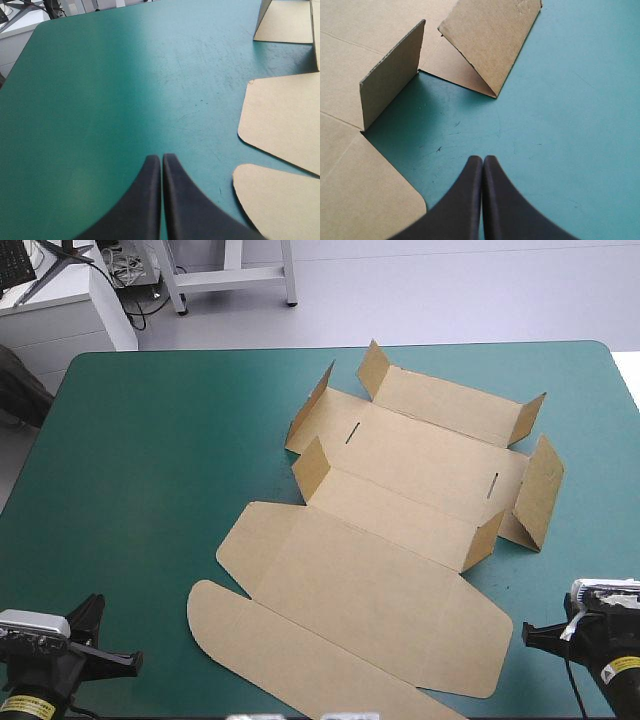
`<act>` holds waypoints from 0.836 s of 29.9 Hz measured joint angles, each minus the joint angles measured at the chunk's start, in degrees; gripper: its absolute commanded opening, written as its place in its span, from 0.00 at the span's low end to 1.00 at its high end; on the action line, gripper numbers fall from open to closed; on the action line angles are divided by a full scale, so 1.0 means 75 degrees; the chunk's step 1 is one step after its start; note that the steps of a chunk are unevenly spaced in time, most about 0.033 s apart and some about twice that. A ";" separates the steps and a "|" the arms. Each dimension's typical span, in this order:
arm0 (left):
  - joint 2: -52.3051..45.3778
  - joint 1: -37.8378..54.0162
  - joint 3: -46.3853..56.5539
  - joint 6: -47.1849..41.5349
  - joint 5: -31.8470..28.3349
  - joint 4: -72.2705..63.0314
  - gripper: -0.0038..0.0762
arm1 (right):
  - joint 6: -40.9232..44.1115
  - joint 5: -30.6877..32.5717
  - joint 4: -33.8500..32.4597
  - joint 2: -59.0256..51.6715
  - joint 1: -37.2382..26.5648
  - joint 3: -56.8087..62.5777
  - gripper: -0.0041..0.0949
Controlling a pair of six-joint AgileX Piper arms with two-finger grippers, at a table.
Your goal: Fold the box
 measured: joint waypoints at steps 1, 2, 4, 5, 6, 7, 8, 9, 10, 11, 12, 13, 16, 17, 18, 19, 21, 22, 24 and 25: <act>0.0000 0.0000 0.0000 0.0000 0.0000 0.0000 0.04 | 0.0000 0.0000 0.0000 0.0000 0.0000 0.0000 0.02; 0.0000 0.0000 0.0000 0.0000 0.0000 0.0000 0.04 | 0.0000 0.0000 0.0000 0.0000 0.0000 0.0000 0.02; 0.0000 0.0000 0.0009 0.0000 0.0000 0.0000 0.04 | 0.0000 0.0000 0.0000 0.0000 0.0000 0.0000 0.02; 0.0000 0.0000 0.0009 0.0000 0.0000 0.0000 0.04 | 0.0000 0.0000 0.0000 0.0000 0.0000 0.0000 0.02; 0.0000 0.0000 0.0009 0.0000 0.0000 0.0000 0.04 | 0.0000 0.0000 0.0000 0.0000 0.0000 0.0000 0.02; 0.0000 0.0000 0.0009 0.0000 0.0000 0.0000 0.04 | 0.0000 0.0000 0.0000 0.0000 0.0000 0.0000 0.02; 0.0000 0.0000 0.0009 0.0000 0.0000 0.0000 0.04 | 0.0000 0.0000 0.0000 0.0000 0.0000 0.0000 0.02; 0.0000 0.0000 0.0009 0.0000 0.0000 0.0000 0.04 | 0.0000 0.0000 0.0000 0.0000 0.0000 0.0000 0.02; 0.0000 0.0000 0.0009 0.0000 0.0000 0.0000 0.04 | 0.0000 -0.0007 0.0000 0.0000 0.0000 0.0000 0.02; 0.0000 0.0000 0.0014 0.0000 0.0000 0.0000 0.04 | 0.0000 -0.0015 0.0000 0.0000 0.0000 0.0000 0.02; 0.0000 0.0000 0.0019 0.0000 0.0000 0.0000 0.04 | 0.0000 -0.0015 0.0000 0.0000 0.0000 0.0000 0.02; 0.0000 0.0000 0.0019 0.0000 0.0000 0.0000 0.04 | 0.0000 -0.0026 0.0000 0.0000 0.0000 0.0000 0.02; 0.0000 0.0000 0.0019 0.0000 0.0000 0.0000 0.04 | 0.0000 -0.0032 0.0000 0.0000 0.0000 0.0000 0.02; 0.0000 0.0000 0.0019 0.0000 0.0000 0.0000 0.04 | 0.0000 -0.0032 0.0000 0.0000 0.0000 0.0000 0.02; 0.0000 0.0000 0.0019 0.0000 0.0000 0.0000 0.04 | 0.0000 -0.0032 0.0000 0.0000 0.0000 0.0000 0.02; 0.0000 0.0000 0.0019 0.0000 0.0000 0.0000 0.04 | 0.0000 -0.0039 0.0000 0.0000 0.0000 0.0000 0.02; 0.0000 0.0000 0.0019 0.0000 0.0000 0.0000 0.04 | 0.0000 -0.0075 0.0000 0.0000 0.0000 0.0000 0.03; 0.0000 0.0000 0.0019 0.0000 0.0000 0.0000 0.04 | 0.0000 -0.0104 0.0000 0.0000 0.0000 0.0000 0.05; 0.0000 0.0000 0.0019 0.0000 0.0000 0.0000 0.04 | -0.0008 -0.0131 0.0000 0.0000 0.0000 0.0000 0.11; 0.0000 0.0000 0.0019 0.0000 0.0000 0.0000 0.04 | -0.0022 -0.0139 0.0027 0.0000 0.0000 0.0000 0.15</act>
